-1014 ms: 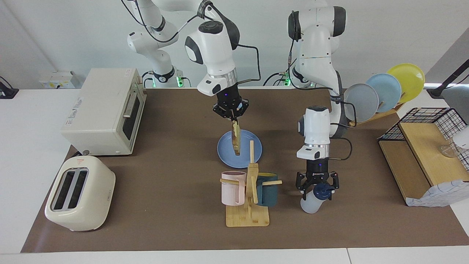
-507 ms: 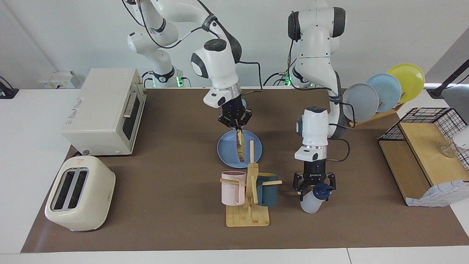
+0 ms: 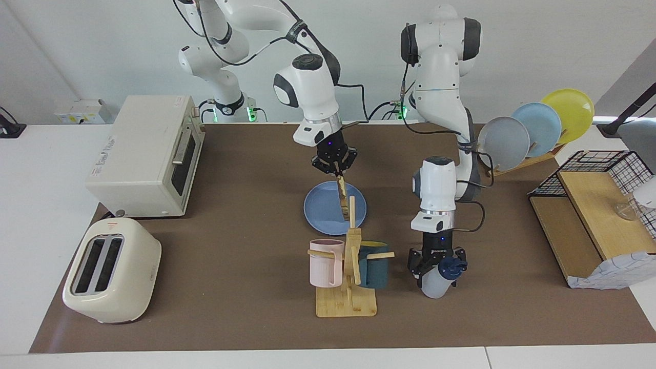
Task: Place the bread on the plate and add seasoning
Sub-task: 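Carry the bread to the plate while the left gripper lifts the bottle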
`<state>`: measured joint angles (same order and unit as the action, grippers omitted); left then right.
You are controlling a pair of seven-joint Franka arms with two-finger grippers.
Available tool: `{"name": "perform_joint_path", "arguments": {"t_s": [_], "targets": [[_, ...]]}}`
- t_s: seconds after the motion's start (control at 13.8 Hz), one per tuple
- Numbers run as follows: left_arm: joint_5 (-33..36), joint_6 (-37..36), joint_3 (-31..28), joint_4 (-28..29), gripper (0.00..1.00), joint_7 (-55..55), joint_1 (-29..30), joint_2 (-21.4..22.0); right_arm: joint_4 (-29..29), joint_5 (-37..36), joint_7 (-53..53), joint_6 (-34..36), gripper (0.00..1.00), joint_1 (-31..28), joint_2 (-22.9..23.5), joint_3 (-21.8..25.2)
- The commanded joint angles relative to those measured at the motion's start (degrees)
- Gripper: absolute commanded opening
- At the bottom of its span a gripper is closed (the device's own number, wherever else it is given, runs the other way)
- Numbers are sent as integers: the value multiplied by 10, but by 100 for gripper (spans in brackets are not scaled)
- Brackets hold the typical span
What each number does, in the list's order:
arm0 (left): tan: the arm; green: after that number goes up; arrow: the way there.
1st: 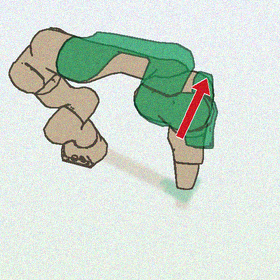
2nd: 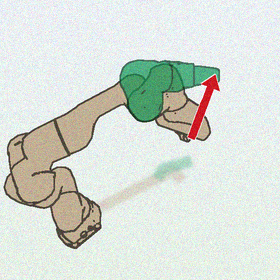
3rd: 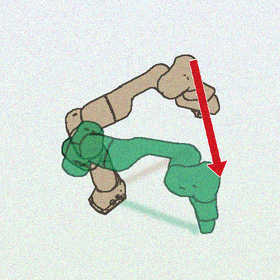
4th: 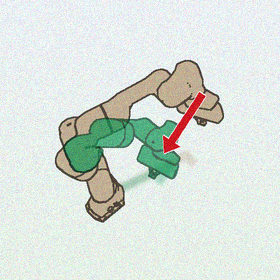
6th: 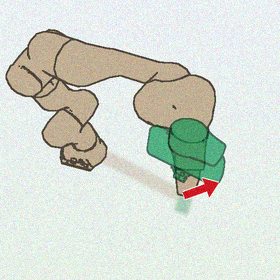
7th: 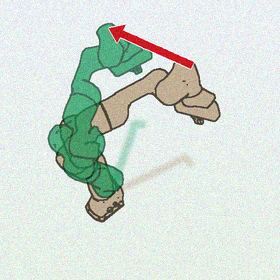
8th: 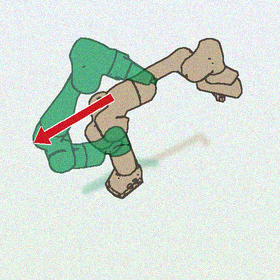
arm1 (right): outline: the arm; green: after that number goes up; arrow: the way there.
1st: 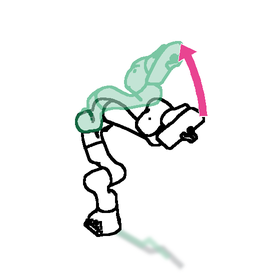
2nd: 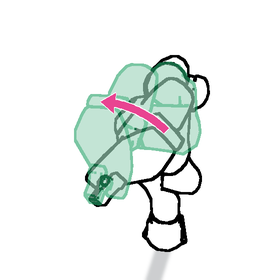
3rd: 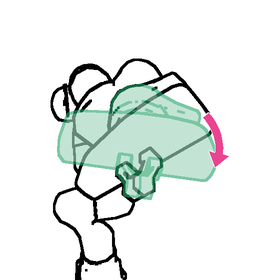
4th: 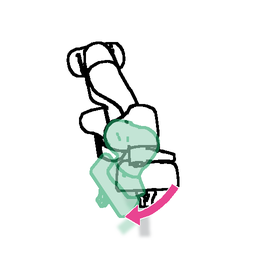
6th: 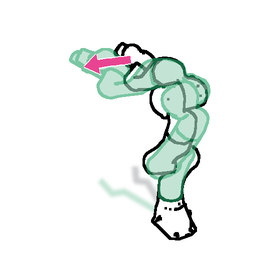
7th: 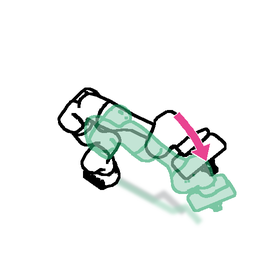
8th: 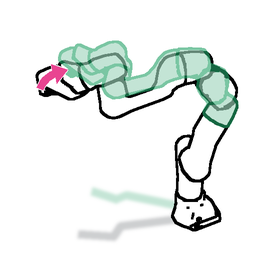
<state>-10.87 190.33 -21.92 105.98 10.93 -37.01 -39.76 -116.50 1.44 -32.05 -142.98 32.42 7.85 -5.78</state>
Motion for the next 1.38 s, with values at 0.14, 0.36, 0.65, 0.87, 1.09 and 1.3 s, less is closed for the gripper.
{"name": "perform_joint_path", "arguments": {"t_s": [0.14,0.36,0.65,0.87,1.09,1.3], "targets": [[-11,24,5,-10,100,11,4,-10,-73,10,14,-19,0,-10,-39,-2],[-8,22,3,-9,95,1,3,-10,-97,11,11,-61,0,-29,-42,-2],[-5,16,2,-9,0,1,2,-9,-95,11,8,-56,76,-39,-42,-2],[-4,5,1,-9,0,-25,6,-3,-67,10,6,-37,100,-38,-36,-1],[-5,-54,0,-2,0,-29,7,48,39,3,5,91,100,-63,-28,2],[-5,-185,-1,27,0,-157,8,154,112,1,12,194,100,-90,-28,2]]}}
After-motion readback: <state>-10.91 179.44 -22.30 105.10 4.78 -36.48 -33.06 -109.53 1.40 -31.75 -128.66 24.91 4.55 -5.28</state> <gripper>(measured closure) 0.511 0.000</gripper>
